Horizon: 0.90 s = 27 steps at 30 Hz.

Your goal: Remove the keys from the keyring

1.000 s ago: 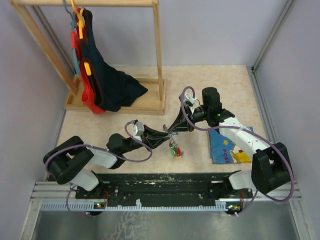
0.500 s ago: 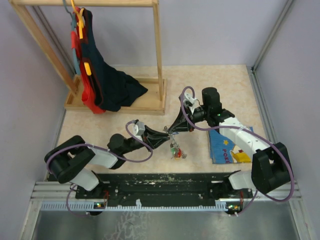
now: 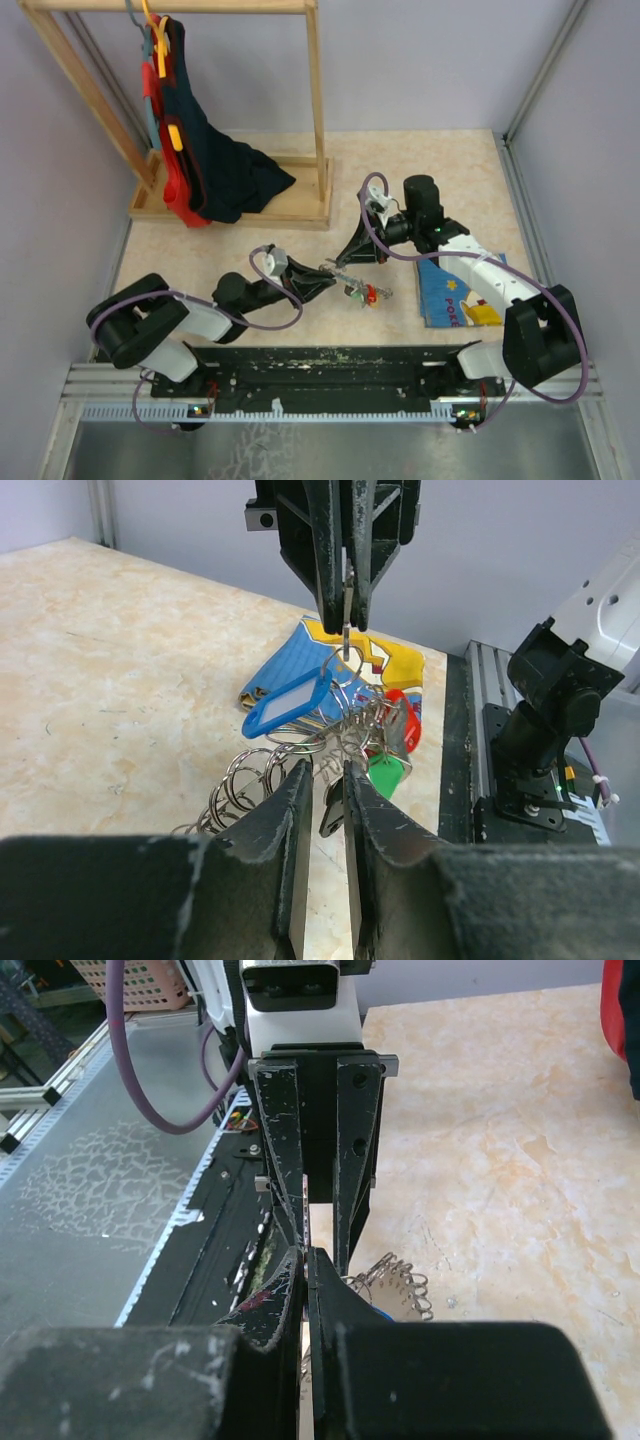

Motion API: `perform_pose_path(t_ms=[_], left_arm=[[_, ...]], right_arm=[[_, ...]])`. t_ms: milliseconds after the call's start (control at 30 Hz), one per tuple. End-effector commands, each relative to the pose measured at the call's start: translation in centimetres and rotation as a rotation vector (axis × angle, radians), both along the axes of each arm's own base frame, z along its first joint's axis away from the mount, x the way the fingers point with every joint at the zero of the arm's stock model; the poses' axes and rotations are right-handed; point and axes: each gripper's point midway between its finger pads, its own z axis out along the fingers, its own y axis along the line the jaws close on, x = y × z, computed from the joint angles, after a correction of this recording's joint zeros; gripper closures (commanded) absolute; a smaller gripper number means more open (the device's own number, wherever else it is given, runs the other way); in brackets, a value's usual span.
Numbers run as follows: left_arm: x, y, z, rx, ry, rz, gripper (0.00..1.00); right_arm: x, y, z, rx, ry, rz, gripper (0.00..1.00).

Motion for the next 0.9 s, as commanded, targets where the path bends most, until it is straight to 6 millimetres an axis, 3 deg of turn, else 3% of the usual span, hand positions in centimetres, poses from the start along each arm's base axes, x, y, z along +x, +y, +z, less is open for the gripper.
perform_pose_path(t_ms=[0,467,867], left_arm=[[-1.1,0.5,1.8,-0.063,-0.062,-0.021,0.75],[-1.4,1.6,1.7,-0.062,-0.043,0.013,0.75],[-3.6,1.0,4.5,-0.057,-0.139,-0.05,0.73]], right_arm=[[0.4,0.0,3.5,0.075,-0.141,0.031,1.0],[0.4,0.0,3.5,0.073,-0.14,0.027,1.0],[0.8,0.0,3.4,0.067,-0.139,0.011,1.0]])
